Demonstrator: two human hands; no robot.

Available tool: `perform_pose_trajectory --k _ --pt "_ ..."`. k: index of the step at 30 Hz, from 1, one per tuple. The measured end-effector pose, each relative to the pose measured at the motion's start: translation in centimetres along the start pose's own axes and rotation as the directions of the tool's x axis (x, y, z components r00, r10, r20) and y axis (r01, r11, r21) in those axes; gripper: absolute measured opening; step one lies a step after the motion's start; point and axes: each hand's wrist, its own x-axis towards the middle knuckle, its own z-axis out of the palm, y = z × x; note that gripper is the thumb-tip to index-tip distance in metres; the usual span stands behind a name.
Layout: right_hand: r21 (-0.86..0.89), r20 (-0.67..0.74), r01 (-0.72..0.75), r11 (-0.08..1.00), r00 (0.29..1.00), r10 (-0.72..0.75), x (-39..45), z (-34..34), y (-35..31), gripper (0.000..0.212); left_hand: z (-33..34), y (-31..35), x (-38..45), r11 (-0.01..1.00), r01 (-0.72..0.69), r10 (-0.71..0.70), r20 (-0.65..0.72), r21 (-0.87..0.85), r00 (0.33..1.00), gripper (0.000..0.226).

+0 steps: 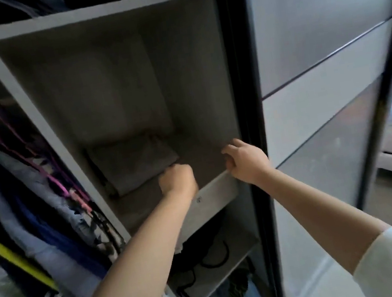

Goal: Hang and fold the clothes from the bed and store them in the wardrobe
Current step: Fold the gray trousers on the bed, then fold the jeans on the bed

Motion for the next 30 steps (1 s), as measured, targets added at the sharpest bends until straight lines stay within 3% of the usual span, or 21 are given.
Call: perform_pose_trajectory --k 5,12,21,30 --pt "-0.108 -0.002 -0.250 0.962 0.968 0.251 -6.1 -3.7 7.9 0.034 -1.5 7.6 -2.5 0.978 -0.195 0.194 -0.023 -0.076 0.981 0.025" --pt "-0.206 -0.131 -0.525 0.826 0.851 0.508 -15.3 -11.3 21.4 0.035 -3.0 24.8 -4.7 0.861 -0.498 0.495 -0.051 -0.106 0.867 0.032" --pt "-0.351 -0.166 -0.619 0.703 0.780 0.604 -24.4 -22.5 41.1 0.036 -6.4 51.4 -7.6 0.680 -0.715 0.706 -0.118 -0.163 0.698 0.035" --pt "-0.299 -0.178 -0.682 0.667 0.727 0.663 -28.2 -29.3 58.8 0.035 -8.8 72.0 -6.2 0.617 -0.778 0.776 -0.074 -0.114 0.626 0.033"
